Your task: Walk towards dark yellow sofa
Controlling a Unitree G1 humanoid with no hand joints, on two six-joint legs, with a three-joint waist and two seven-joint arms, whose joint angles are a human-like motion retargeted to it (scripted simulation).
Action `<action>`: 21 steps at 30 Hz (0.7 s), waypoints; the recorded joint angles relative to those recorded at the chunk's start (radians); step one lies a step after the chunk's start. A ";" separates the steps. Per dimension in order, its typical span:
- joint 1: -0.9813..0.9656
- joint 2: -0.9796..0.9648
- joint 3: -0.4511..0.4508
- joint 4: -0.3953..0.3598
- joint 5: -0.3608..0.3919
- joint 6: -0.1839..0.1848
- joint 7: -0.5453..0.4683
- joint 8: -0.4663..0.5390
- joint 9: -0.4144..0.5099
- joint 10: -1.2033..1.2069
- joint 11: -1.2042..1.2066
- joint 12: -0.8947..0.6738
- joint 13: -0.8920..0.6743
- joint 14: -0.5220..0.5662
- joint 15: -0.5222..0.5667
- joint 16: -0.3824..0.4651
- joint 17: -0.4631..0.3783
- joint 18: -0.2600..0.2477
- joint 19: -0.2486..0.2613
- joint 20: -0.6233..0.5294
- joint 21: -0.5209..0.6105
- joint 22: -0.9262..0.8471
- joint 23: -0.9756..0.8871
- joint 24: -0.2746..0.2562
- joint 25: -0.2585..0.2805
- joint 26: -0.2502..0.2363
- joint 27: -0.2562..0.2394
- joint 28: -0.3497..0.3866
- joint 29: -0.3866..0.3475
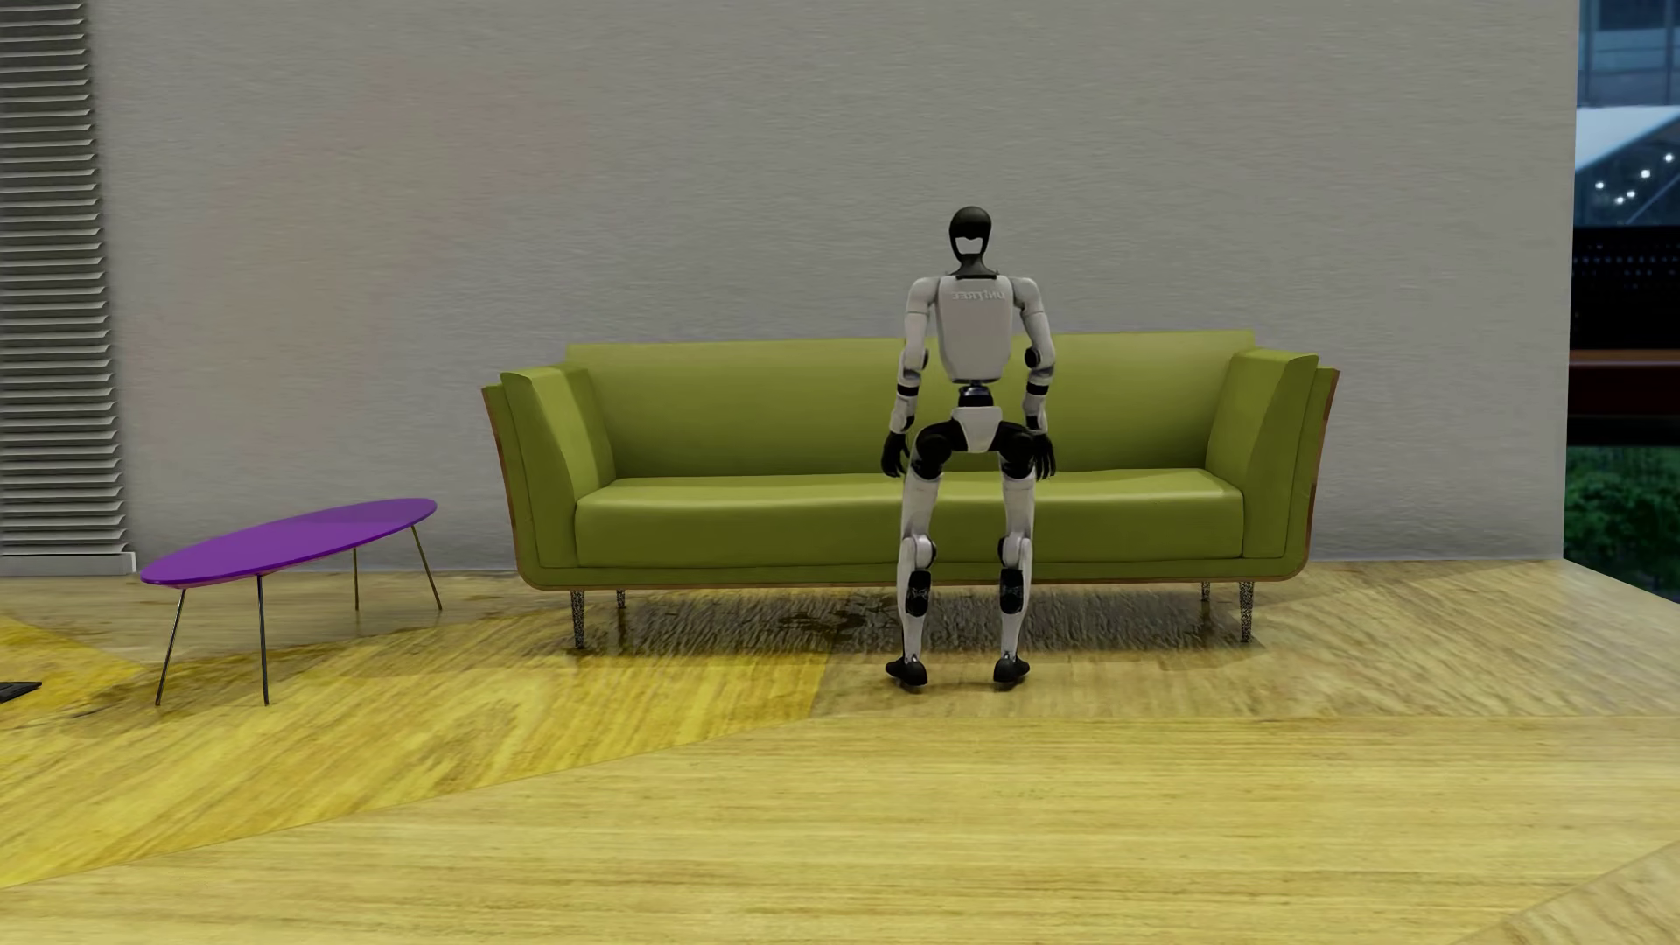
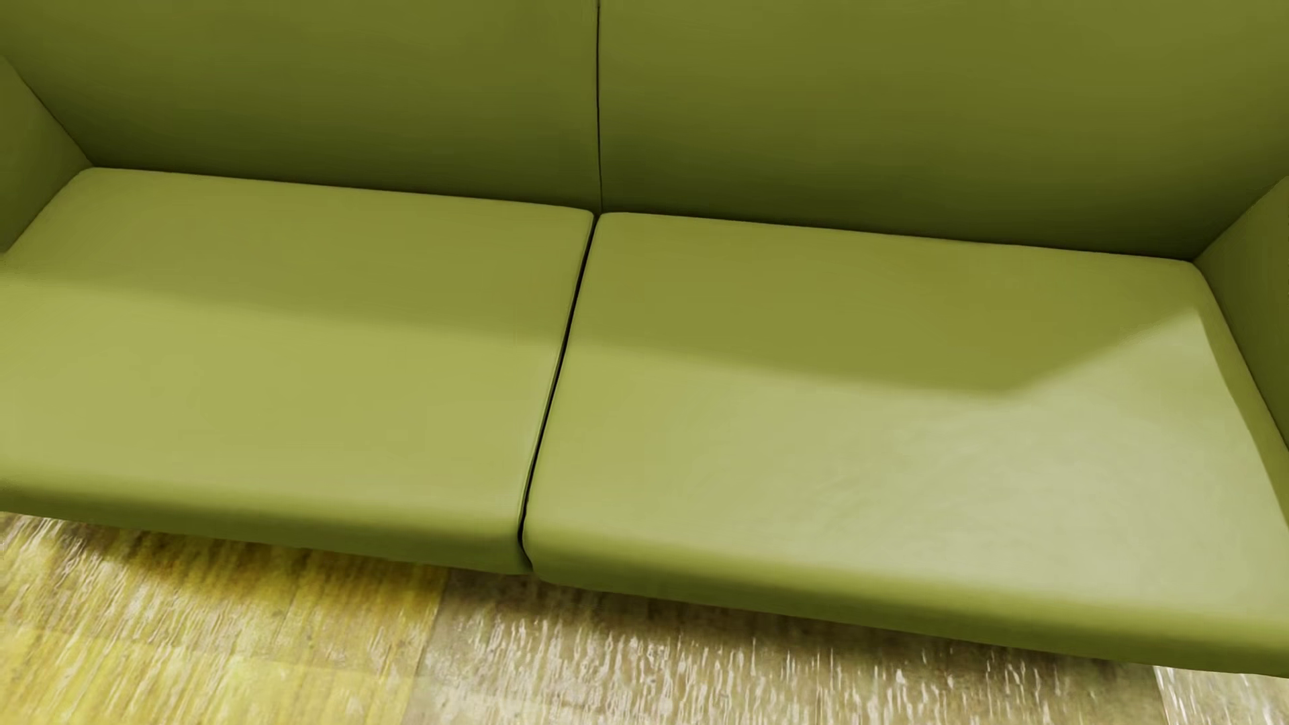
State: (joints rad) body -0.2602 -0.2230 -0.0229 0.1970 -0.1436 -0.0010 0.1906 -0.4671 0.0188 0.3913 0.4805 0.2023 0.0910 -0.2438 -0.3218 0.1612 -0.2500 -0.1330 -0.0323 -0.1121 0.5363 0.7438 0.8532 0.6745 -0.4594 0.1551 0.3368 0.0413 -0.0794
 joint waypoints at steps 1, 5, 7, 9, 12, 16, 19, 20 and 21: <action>0.003 0.005 0.002 -0.001 0.000 0.000 0.001 0.000 -0.001 0.002 -0.002 -0.032 -0.020 -0.004 -0.002 -0.011 0.007 0.002 0.000 0.004 0.000 0.026 -0.008 -0.002 0.000 0.020 0.003 0.002 -0.017; 0.012 0.018 0.006 -0.002 -0.002 0.001 0.006 0.004 -0.001 0.012 -0.004 -0.113 -0.127 -0.003 0.003 -0.046 0.056 0.010 0.003 -0.013 0.010 0.058 -0.017 0.022 0.002 0.028 0.016 0.003 -0.020; 0.016 0.019 0.009 -0.002 -0.002 0.002 0.012 0.006 -0.002 0.010 -0.007 -0.117 -0.149 -0.004 0.005 -0.052 0.066 0.013 0.003 -0.033 -0.001 0.010 -0.079 0.018 -0.006 -0.022 -0.013 0.005 -0.042; 0.023 0.025 0.013 -0.001 0.001 0.004 0.018 0.008 -0.003 0.004 -0.014 -0.099 -0.153 -0.008 0.004 -0.054 0.070 0.016 0.004 -0.031 -0.011 -0.056 -0.147 -0.004 -0.011 -0.059 -0.052 0.012 -0.076; 0.038 0.036 0.018 0.001 0.007 0.007 0.024 0.011 -0.005 -0.009 -0.026 -0.085 -0.137 -0.008 0.009 -0.070 0.079 0.016 0.004 -0.014 -0.026 -0.088 -0.200 -0.027 -0.011 -0.052 -0.065 0.027 -0.086; 0.049 0.039 0.021 0.004 0.010 0.009 0.036 0.020 -0.007 -0.017 -0.030 -0.078 -0.124 -0.003 0.015 -0.072 0.080 0.018 0.003 0.015 -0.004 -0.037 -0.141 -0.016 -0.014 -0.004 -0.028 0.022 -0.054; 0.054 0.040 0.023 0.007 0.013 0.011 0.041 0.025 -0.007 -0.018 -0.029 -0.075 -0.094 -0.004 0.015 -0.071 0.075 0.018 0.002 0.053 -0.002 0.017 -0.067 -0.003 -0.005 0.034 0.010 0.043 -0.030; 0.055 0.041 0.023 0.008 0.015 0.012 0.041 0.025 -0.008 -0.018 -0.030 -0.070 -0.082 -0.003 0.016 -0.071 0.070 0.018 0.001 0.068 0.000 0.031 -0.041 -0.004 -0.001 0.041 0.017 0.047 -0.025; 0.056 0.042 0.024 0.009 0.016 0.012 0.041 0.025 -0.008 -0.019 -0.031 -0.064 -0.069 -0.003 0.017 -0.070 0.065 0.018 0.000 0.081 0.004 0.042 -0.017 -0.005 0.002 0.045 0.024 0.048 -0.019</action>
State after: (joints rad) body -0.2038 -0.1806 0.0009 0.2060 -0.1278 0.0111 0.2316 -0.4424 0.0108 0.3719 0.4495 0.1384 0.0217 -0.2473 -0.3049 0.0910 -0.1855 -0.1148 -0.0320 -0.0312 0.5404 0.7855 0.8359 0.6697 -0.4576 0.2001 0.3607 0.0890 -0.0980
